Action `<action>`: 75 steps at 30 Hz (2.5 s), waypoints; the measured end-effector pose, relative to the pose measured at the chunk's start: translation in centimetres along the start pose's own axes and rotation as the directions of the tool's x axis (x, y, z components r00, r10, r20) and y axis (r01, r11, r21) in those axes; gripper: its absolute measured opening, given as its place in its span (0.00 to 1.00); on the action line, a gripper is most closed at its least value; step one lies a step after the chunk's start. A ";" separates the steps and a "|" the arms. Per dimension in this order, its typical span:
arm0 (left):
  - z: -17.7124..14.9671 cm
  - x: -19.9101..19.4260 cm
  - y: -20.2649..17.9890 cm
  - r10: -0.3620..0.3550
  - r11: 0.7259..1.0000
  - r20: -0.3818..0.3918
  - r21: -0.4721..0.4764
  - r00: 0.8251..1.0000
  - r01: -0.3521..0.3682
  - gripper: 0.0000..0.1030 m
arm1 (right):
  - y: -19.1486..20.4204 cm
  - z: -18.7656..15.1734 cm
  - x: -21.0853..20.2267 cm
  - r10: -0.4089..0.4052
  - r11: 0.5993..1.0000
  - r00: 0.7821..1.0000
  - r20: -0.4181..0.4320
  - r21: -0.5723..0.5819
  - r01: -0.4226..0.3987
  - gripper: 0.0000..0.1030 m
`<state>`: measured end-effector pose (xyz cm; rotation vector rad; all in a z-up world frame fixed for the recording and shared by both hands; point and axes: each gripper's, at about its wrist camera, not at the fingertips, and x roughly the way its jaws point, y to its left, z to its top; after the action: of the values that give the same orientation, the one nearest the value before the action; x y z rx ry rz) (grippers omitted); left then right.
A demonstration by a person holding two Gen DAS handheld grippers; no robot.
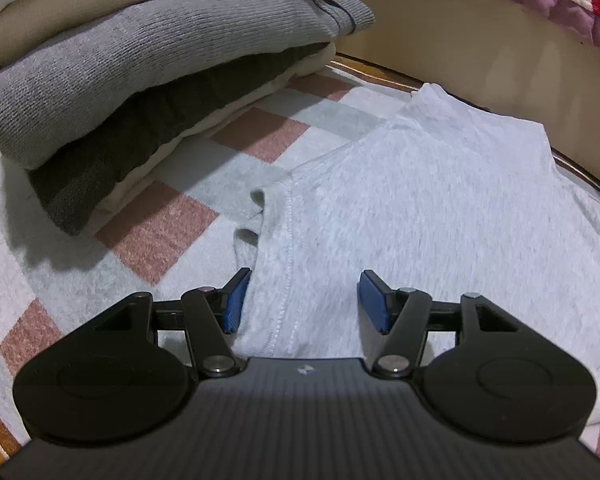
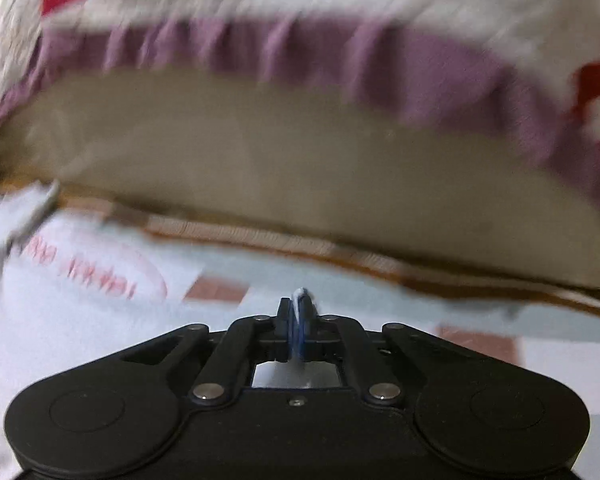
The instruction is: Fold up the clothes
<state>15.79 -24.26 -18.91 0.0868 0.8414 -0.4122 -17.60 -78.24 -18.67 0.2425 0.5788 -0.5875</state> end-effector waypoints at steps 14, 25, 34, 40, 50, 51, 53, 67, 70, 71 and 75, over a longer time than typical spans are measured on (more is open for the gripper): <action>-0.7 -1.1 2.5 -0.069 0.987 -0.035 -0.147 0.997 0.063 0.56 | -4.5 -2.2 -5.9 0.091 0.891 0.977 -0.194 0.455 0.007 0.40; -4.2 -1.3 6.3 -0.381 0.721 0.073 -0.602 0.922 0.345 0.55 | -2.9 -13.1 -14.7 0.367 0.685 0.866 -0.340 0.729 -0.004 0.49; -4.9 -1.2 5.1 -0.406 0.678 0.087 -0.638 0.910 0.364 0.55 | -0.8 -14.1 -12.6 0.268 0.556 0.962 -0.051 0.823 -0.112 0.60; -4.6 -1.4 4.5 -0.403 0.704 0.066 -0.616 0.913 0.355 0.55 | 0.1 -10.8 -16.0 0.147 0.726 0.981 0.127 0.660 -0.194 0.08; -4.2 -1.2 4.5 -0.386 0.708 0.059 -0.621 0.921 0.337 0.55 | -1.9 -9.6 -14.5 0.153 0.744 0.988 -0.007 0.659 -0.111 0.08; -4.2 -1.2 4.4 -0.382 0.710 0.058 -0.621 0.922 0.333 0.55 | -2.1 -10.3 -13.8 0.162 0.736 0.986 -0.043 0.671 -0.091 0.08; -4.1 -1.1 4.3 -0.372 0.722 0.056 -0.610 0.926 0.327 0.56 | -2.3 -11.6 -13.0 0.177 0.711 0.980 -0.095 0.700 -0.061 0.09; 2.5 -3.3 0.4 -0.106 0.993 0.061 -0.050 0.992 0.109 0.06 | -2.7 -11.3 -14.5 0.222 0.707 0.974 -0.044 0.695 -0.130 0.07; 3.4 -3.3 2.4 -0.104 0.992 0.039 -0.061 0.994 0.106 0.06 | -3.2 -9.9 -15.3 0.258 0.726 0.965 -0.045 0.669 -0.163 0.06; 3.3 -3.0 2.6 -0.107 0.992 0.025 -0.062 0.994 0.108 0.06 | -3.3 -9.5 -15.4 0.266 0.733 0.963 -0.051 0.660 -0.167 0.06; 1.6 -1.5 2.6 -0.053 0.997 -0.016 -0.056 0.998 0.052 0.06 | -3.0 -11.0 -14.2 0.267 0.744 0.944 -0.196 0.664 -0.073 0.06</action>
<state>17.06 -21.79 -16.96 0.0166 0.8730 -0.4370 -33.89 -70.13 -19.60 1.0541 0.5982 -0.5601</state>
